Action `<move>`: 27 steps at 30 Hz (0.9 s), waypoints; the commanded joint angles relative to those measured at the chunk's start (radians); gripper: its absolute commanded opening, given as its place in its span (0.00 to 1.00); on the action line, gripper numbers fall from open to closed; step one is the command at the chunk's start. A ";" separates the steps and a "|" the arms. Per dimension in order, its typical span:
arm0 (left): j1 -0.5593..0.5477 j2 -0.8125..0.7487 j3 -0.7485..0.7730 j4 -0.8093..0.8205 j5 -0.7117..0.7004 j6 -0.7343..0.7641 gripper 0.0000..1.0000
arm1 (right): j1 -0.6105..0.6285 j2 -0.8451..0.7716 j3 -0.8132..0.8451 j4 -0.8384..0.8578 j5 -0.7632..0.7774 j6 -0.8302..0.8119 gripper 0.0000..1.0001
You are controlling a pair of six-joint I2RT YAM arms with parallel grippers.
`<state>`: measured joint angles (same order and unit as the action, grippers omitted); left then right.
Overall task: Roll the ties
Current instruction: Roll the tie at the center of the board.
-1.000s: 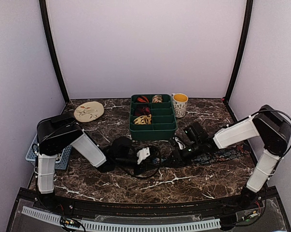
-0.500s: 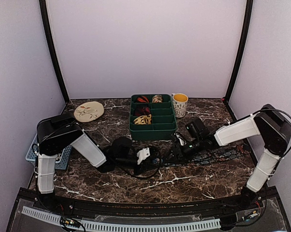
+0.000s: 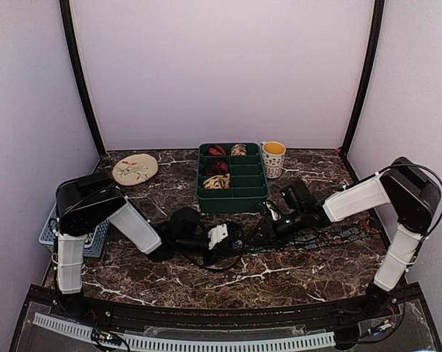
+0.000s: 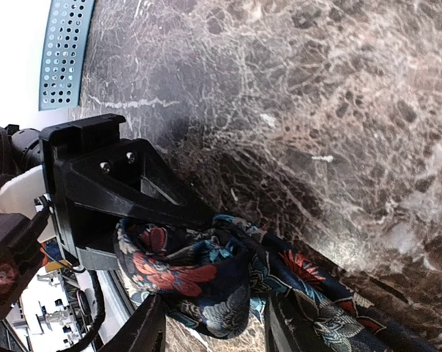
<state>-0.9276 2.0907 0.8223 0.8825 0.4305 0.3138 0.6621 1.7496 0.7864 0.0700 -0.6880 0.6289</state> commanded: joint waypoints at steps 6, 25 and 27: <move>-0.007 -0.009 -0.016 -0.111 0.017 0.017 0.27 | -0.005 -0.016 0.033 0.042 -0.016 -0.001 0.39; 0.004 -0.053 -0.050 -0.046 -0.016 -0.095 0.69 | -0.004 0.007 -0.082 0.232 -0.033 0.103 0.00; 0.003 -0.054 -0.061 -0.021 -0.024 -0.109 0.74 | -0.004 0.022 -0.097 0.253 -0.032 0.106 0.00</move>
<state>-0.9249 2.0712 0.8009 0.8745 0.4259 0.2394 0.6601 1.7496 0.7177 0.2371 -0.7181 0.7139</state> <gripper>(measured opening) 0.699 0.028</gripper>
